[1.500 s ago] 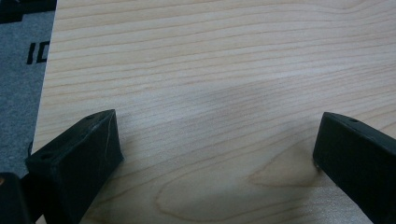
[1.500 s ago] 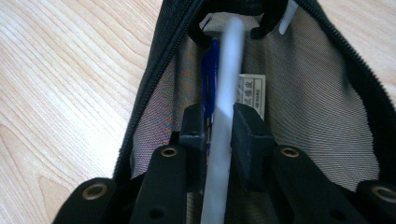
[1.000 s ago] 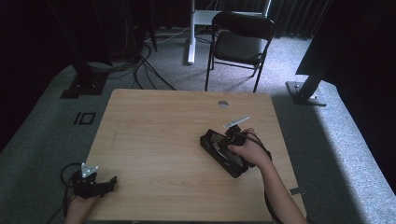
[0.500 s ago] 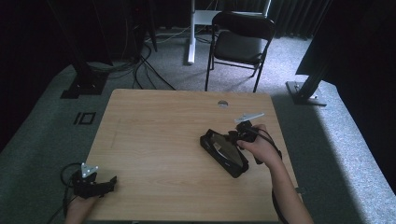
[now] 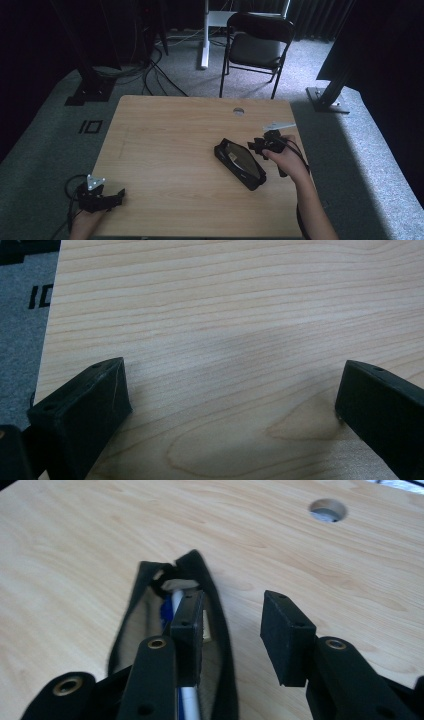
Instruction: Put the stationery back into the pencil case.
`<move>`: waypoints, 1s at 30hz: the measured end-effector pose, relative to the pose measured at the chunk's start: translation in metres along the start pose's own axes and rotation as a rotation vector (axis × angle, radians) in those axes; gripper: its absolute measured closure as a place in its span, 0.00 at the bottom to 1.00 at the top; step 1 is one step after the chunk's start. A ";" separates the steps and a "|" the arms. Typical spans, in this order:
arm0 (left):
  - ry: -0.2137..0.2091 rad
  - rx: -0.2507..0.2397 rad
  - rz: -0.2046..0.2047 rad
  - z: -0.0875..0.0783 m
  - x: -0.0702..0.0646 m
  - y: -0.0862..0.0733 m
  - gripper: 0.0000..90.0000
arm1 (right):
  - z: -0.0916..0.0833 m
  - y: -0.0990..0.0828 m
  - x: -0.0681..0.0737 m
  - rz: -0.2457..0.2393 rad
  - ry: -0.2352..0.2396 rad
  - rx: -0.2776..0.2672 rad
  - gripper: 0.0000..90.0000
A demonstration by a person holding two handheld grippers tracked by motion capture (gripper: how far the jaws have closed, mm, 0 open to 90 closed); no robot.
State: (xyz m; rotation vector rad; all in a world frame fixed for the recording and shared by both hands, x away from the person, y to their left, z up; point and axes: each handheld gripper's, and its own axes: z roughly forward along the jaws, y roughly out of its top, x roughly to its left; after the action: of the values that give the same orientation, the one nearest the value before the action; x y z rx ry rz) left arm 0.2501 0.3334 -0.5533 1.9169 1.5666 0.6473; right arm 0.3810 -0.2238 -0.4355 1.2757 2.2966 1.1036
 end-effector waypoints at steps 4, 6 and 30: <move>0.000 0.000 0.000 0.000 0.000 0.000 0.01 | 0.001 -0.005 -0.004 0.020 -0.030 -0.012 0.65; 0.000 0.000 0.000 0.000 0.000 0.000 0.01 | 0.002 -0.007 -0.006 0.028 -0.031 -0.016 0.65; 0.000 0.000 0.000 0.000 0.000 0.000 0.01 | -0.006 -0.050 -0.042 0.174 -0.189 -0.092 0.57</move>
State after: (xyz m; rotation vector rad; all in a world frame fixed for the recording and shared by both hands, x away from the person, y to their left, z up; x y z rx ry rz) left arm 0.2501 0.3334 -0.5533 1.9167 1.5668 0.6472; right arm 0.3717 -0.2766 -0.4725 1.4968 2.0068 1.0785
